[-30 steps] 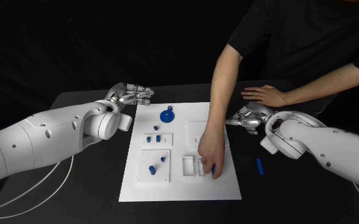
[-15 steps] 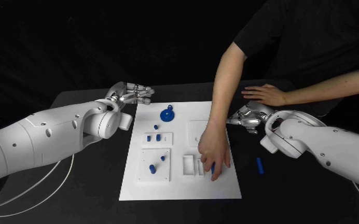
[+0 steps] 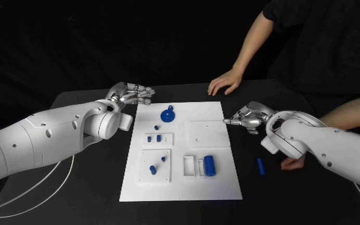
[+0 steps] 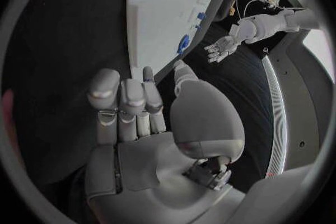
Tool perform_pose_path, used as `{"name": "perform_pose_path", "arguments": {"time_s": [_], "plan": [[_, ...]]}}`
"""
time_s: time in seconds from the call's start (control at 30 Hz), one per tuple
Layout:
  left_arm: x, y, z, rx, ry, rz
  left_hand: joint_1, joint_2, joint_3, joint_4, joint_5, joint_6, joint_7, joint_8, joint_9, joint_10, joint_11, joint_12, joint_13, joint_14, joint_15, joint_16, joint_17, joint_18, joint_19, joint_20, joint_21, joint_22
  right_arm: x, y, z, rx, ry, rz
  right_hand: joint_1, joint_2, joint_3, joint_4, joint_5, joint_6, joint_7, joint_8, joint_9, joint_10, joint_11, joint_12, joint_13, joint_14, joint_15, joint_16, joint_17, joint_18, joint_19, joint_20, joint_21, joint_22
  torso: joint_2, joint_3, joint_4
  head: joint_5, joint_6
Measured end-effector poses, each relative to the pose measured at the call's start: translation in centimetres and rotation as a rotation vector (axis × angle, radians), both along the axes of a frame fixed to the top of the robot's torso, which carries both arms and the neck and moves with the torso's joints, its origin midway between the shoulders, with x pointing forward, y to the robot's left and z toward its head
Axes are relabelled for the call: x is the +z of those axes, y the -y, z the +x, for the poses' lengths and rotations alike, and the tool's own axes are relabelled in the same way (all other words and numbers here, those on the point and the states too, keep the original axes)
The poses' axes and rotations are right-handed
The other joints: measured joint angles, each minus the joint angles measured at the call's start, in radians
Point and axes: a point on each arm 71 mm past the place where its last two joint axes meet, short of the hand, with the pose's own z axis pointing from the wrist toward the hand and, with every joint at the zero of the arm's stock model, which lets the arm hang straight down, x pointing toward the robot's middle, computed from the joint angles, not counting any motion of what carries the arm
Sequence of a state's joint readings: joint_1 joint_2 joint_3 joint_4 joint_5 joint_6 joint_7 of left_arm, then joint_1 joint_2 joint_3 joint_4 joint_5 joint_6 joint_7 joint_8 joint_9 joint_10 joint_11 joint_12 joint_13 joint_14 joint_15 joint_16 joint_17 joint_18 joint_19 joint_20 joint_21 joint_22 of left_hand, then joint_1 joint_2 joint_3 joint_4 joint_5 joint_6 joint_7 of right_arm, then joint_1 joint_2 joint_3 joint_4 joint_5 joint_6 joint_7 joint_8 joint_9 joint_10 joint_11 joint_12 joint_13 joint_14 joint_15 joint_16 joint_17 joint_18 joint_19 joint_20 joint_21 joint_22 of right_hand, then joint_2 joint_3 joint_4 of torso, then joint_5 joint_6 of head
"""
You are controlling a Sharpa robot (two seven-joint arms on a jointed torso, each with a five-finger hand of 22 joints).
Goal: Assemble the parts on the task board
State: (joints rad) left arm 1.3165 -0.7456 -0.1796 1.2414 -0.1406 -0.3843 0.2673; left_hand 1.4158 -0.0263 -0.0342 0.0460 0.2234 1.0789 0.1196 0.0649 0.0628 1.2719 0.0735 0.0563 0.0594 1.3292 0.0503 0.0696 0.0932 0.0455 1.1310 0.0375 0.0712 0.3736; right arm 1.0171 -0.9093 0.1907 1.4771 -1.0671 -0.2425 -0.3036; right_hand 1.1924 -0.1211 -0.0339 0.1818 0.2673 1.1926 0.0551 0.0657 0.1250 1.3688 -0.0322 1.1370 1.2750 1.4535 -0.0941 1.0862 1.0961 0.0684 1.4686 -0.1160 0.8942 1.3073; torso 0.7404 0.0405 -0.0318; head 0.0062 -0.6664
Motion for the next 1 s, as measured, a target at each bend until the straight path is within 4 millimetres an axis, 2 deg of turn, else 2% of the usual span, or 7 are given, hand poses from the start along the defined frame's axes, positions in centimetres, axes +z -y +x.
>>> {"name": "perform_pose_path", "arguments": {"time_s": [0.23, 0.3, 0.4, 0.5, 0.67, 1.0], "plan": [[0.0, 0.0, 0.0, 0.000, 0.000, 0.000, 0.000, 0.000, 0.000, 0.000, 0.000, 0.000, 0.000, 0.000, 0.000, 0.000, 0.000, 0.000, 0.000, 0.000, 0.000, 0.000, 0.000, 0.000, 0.000, 0.000, 0.000, 0.000, 0.1, -0.1, -0.2, 0.008, -0.004, 0.000, 0.000, 0.000, -0.003, -0.003, 0.005, 0.000, 0.000, 0.000, 0.000, 0.000, 0.000, -0.004, -0.001, 0.000, 0.000, 0.000, -0.002, 0.000, 0.000, 0.000, -0.005, 0.000, 0.000, 0.0006, 0.0001, -0.001, -0.001], [0.0, 0.0, 0.0, 0.000, 0.000, 0.000, 0.000, 0.000, 0.000, 0.000, 0.000, 0.000, 0.000, 0.000, 0.000, 0.000, 0.000, 0.000, 0.000, 0.000, 0.000, 0.000, 0.000, 0.000, 0.000, 0.000, 0.000, 0.000, 0.2, -0.3, -0.4, 0.018, -0.009, -0.002, 0.009, 0.011, -0.003, -0.019, 0.023, 0.000, 0.000, 0.000, 0.000, 0.000, 0.000, -0.004, -0.001, 0.000, 0.000, 0.000, -0.002, 0.000, 0.000, 0.000, -0.005, 0.000, 0.000, 0.0006, 0.0000, -0.002, -0.002], [0.0, 0.0, 0.0, -0.001, -0.001, 0.000, 0.000, 0.000, 0.000, 0.000, 0.000, 0.000, 0.000, 0.000, 0.000, 0.000, 0.000, 0.000, 0.000, 0.000, 0.000, 0.000, 0.000, 0.000, 0.000, 0.000, 0.000, 0.000, 0.4, -0.8, -0.9, 0.041, -0.020, -0.006, -0.002, 0.040, -0.015, -0.060, 0.032, 0.000, 0.000, 0.000, -0.004, 0.000, 0.000, -0.004, -0.002, 0.000, 0.000, 0.000, -0.003, 0.000, 0.000, 0.000, -0.011, 0.000, 0.000, 0.0007, 0.0000, -0.002, -0.003], [0.0, 0.0, 0.0, -0.001, -0.001, 0.000, 0.000, 0.000, 0.000, 0.000, 0.000, 0.000, 0.000, 0.000, 0.000, 0.000, 0.000, 0.000, 0.000, 0.000, 0.000, 0.000, 0.000, 0.000, 0.000, 0.000, 0.000, 0.000, 0.7, -1.6, -1.6, 0.066, -0.037, -0.010, -0.009, 0.047, -0.017, -0.080, 0.032, 0.000, 0.000, 0.000, -0.005, 0.000, 0.000, -0.004, -0.002, 0.000, 0.000, 0.000, -0.003, 0.000, 0.000, 0.000, -0.012, 0.000, 0.000, 0.0007, 0.0001, -0.002, -0.003], [0.0, 0.0, 0.0, -0.001, -0.001, 0.000, 0.000, 0.000, 0.000, 0.000, 0.000, 0.000, 0.000, 0.000, 0.000, 0.000, 0.000, 0.000, 0.000, 0.000, 0.000, 0.000, 0.000, 0.000, 0.000, 0.000, 0.000, 0.000, 1.1, -2.7, -3.0, 0.093, -0.081, -0.024, -0.016, 0.082, -0.025, -0.122, 0.045, 0.000, 0.000, 0.000, -0.008, 0.000, 0.000, -0.004, -0.005, 0.000, 0.000, -0.004, -0.005, 0.000, 0.000, 0.000, -0.017, 0.000, 0.000, 0.0007, -0.0005, -0.002, -0.005], [0.0, 0.2, 0.0, -0.004, -0.001, 0.000, 0.000, 0.000, 0.000, 0.000, 0.000, 0.000, 0.000, 0.000, 0.000, 0.000, 0.000, 0.000, 0.000, 0.000, 0.000, 0.000, 0.000, 0.000, 0.000, 0.000, 0.000, 0.000, 1.1, -5.0, -5.2, 0.124, -0.196, -0.035, -0.031, 0.097, -0.042, -0.140, 0.052, 0.000, 0.000, 0.000, -0.009, 0.000, 0.000, -0.004, -0.005, 0.000, 0.000, -0.004, -0.005, 0.000, 0.000, 0.000, -0.023, 0.000, -0.001, -0.0010, -0.0003, 0.002, -0.006]]}}
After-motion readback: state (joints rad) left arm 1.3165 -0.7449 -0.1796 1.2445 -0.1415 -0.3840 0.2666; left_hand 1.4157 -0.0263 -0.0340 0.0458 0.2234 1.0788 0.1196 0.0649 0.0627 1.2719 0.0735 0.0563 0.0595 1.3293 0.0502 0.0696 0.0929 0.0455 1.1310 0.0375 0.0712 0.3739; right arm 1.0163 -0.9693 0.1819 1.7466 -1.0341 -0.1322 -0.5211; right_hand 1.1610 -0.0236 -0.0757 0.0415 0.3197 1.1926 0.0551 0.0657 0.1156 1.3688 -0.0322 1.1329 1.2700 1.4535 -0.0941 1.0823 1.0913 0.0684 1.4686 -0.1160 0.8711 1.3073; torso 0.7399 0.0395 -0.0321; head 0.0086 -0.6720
